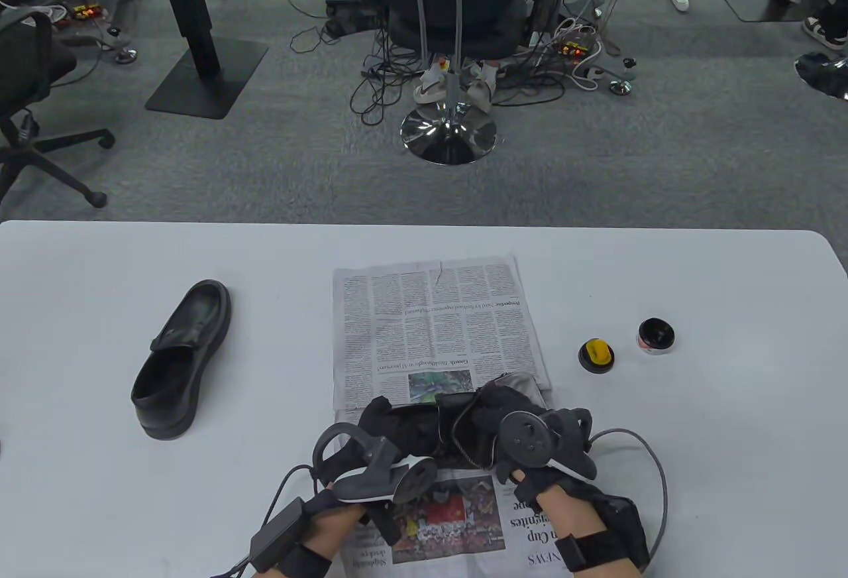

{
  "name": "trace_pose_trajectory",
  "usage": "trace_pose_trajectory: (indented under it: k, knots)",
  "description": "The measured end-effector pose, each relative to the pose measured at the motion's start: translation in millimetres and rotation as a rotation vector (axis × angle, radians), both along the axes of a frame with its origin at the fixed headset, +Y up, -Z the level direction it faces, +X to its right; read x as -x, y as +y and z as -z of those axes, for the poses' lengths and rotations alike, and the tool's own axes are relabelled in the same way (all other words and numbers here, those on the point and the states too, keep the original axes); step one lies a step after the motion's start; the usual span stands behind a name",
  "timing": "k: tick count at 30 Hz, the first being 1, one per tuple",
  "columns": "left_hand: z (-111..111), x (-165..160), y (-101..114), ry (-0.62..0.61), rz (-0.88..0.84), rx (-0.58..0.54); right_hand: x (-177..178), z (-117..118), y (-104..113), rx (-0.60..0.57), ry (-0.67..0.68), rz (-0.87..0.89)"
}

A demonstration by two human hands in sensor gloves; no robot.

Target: Dip and apply built-in sponge shoe polish on shoes

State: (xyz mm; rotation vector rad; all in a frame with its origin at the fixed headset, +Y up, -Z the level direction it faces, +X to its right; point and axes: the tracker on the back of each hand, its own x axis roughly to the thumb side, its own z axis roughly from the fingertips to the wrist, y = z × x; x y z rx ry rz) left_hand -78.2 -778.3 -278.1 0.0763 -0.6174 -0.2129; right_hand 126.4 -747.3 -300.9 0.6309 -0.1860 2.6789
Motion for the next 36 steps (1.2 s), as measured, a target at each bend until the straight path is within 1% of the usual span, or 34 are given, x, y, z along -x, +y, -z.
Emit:
trace_pose_trajectory:
  k: [1, 2, 3, 4, 5, 6, 7, 8, 9, 10, 11, 12, 13, 14, 16, 17, 18, 19, 20, 22, 23, 24, 25, 26, 27, 28, 29, 30, 31, 33, 35, 36]
  knots:
    - [-0.1, 0.4, 0.0, -0.001, -0.001, 0.000, -1.7, 1.0, -2.1, 0.128, 0.073, 0.166]
    - [-0.1, 0.5, 0.0, -0.001, -0.002, 0.001, -4.1, 2.4, -4.7, 0.210, 0.101, 0.282]
    - [-0.1, 0.6, 0.0, -0.001, -0.002, 0.001, -9.1, 4.8, -6.4, 0.254, 0.077, 0.394]
    - [-0.1, 0.5, -0.1, 0.000, -0.002, 0.001, -13.8, 7.6, -4.6, 0.167, 0.007, 0.334]
    - [-0.1, 0.3, -0.1, 0.001, -0.001, 0.000, -15.5, 8.2, -2.9, 0.055, -0.083, 0.189]
    - [-0.2, 0.4, 0.0, 0.001, 0.000, 0.000, -15.7, 7.6, -2.4, -0.062, -0.158, 0.009]
    - [-0.2, 0.7, 0.0, 0.001, -0.001, -0.001, -12.3, 6.7, -1.6, -0.147, -0.163, -0.193]
    - [-0.1, 0.5, -0.1, 0.001, -0.001, 0.000, -6.4, 3.6, -0.5, -0.117, -0.117, -0.187]
    - [-0.1, 0.3, -0.2, 0.002, 0.001, 0.000, -2.5, 0.5, 1.1, -0.074, -0.091, -0.114]
    - [-0.1, 0.4, -0.2, 0.001, 0.000, 0.000, 0.3, 0.4, 0.8, 0.036, 0.013, 0.025]
    - [0.0, 0.6, -0.2, 0.000, -0.001, 0.001, 2.1, -0.8, -1.4, 0.167, 0.080, 0.233]
    - [-0.1, 0.6, -0.2, 0.000, -0.001, 0.001, 2.1, 0.0, -4.1, 0.260, 0.125, 0.395]
    - [-0.2, 0.6, -0.2, 0.001, -0.001, 0.001, 0.0, 1.7, -4.2, 0.257, 0.085, 0.420]
    - [-0.3, 0.5, -0.2, 0.002, -0.001, 0.000, -3.5, 3.4, -3.0, 0.161, 0.012, 0.335]
    - [-0.5, 0.3, -0.2, 0.007, 0.002, -0.001, -5.1, 3.7, -3.1, -0.055, -0.139, 0.049]
    - [-0.6, 0.6, -0.1, 0.006, 0.001, -0.002, -3.5, 2.4, -4.2, -0.120, -0.154, -0.092]
    - [-0.6, 0.4, -0.3, 0.006, 0.001, -0.002, -0.8, 0.6, -3.4, -0.135, -0.129, -0.142]
    - [-0.6, 0.2, -0.4, 0.008, 0.004, -0.002, 2.0, -2.0, -1.8, -0.070, -0.116, -0.046]
    - [-0.5, 0.5, -0.4, 0.007, 0.002, -0.002, 2.7, -2.4, -2.6, 0.053, -0.019, 0.113]
    - [-0.5, 0.8, -0.5, 0.008, 0.000, 0.000, 0.9, -2.2, -6.4, 0.210, 0.064, 0.379]
    - [-0.6, 0.9, -0.5, 0.009, 0.000, 0.000, -1.4, -1.0, -6.1, 0.204, 0.023, 0.404]
    - [-0.6, 0.7, -0.6, 0.009, 0.000, -0.001, -4.1, 1.1, -3.9, 0.113, -0.036, 0.318]
    - [-0.7, 0.4, -0.7, 0.011, 0.003, -0.002, -4.4, 1.6, -2.8, -0.004, -0.138, 0.132]
    - [-0.8, 0.6, -0.6, 0.012, 0.004, -0.002, -3.8, 2.4, -4.3, -0.108, -0.189, -0.053]
    - [-0.8, 0.9, -0.5, 0.012, 0.002, -0.003, -2.1, 2.3, -5.1, -0.175, -0.209, -0.216]
    - [-0.9, 0.6, -0.6, 0.013, 0.004, -0.003, 3.9, -0.5, -3.1, -0.150, -0.183, -0.186]
    - [-0.9, 0.6, -0.7, 0.013, 0.005, -0.003, 6.8, -2.8, -2.4, -0.121, -0.197, -0.139]
    - [-0.9, 0.9, -0.6, 0.012, 0.003, -0.003, 8.8, -5.5, -1.2, -0.048, -0.141, -0.039]
    - [-0.9, 1.3, -0.6, 0.013, 0.001, 0.000, 12.6, -6.1, -3.7, 0.048, 0.005, 0.177]
    - [-0.9, 1.7, -0.7, 0.016, 0.001, 0.001, 13.0, -4.9, -7.3, 0.173, 0.052, 0.365]
    - [-1.0, 1.3, -0.8, 0.017, 0.001, 0.001, 8.1, 0.0, -4.1, 0.027, -0.058, 0.194]
    - [-1.1, 1.4, -0.6, 0.020, 0.004, -0.001, 6.1, 1.2, -4.6, -0.080, -0.164, 0.015]
